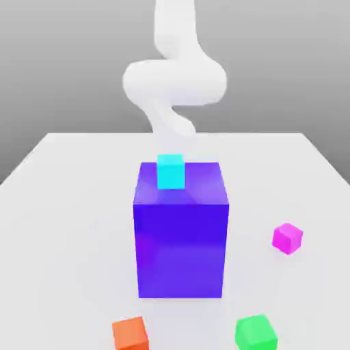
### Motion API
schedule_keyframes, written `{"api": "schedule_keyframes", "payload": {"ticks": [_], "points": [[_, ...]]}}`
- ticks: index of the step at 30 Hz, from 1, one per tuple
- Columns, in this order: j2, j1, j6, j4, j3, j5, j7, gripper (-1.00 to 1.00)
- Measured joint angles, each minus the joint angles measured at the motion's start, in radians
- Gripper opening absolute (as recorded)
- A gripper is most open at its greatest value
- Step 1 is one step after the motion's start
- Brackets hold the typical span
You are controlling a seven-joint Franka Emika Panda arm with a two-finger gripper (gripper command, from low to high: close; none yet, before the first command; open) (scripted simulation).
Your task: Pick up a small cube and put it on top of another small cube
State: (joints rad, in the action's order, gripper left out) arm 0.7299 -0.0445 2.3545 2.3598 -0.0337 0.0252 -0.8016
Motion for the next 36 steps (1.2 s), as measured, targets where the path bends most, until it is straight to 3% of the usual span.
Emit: {"api": "schedule_keyframes", "payload": {"ticks": [13,18,21,23,26,27,33,36], "points": [[-0.447,-0.275,0.340,0.356,-0.269,0.104,-0.046,0.00],[-0.671,-0.379,0.500,0.509,-0.402,0.032,-0.153,0.00],[-0.793,-0.419,0.587,0.519,-0.345,-0.153,-0.294,0.00],[-0.869,-0.485,0.640,0.504,-0.248,-0.290,-0.394,0.00],[-0.976,-0.645,0.726,0.480,-0.067,-0.388,-0.472,0.00],[-0.999,-0.680,0.746,0.475,-0.030,-0.400,-0.481,-1.00],[-1.011,-0.697,0.758,0.472,-0.011,-0.407,-0.488,-1.00],[-0.946,-0.621,0.705,0.488,-0.098,-0.360,-0.449,-1.00]]}}
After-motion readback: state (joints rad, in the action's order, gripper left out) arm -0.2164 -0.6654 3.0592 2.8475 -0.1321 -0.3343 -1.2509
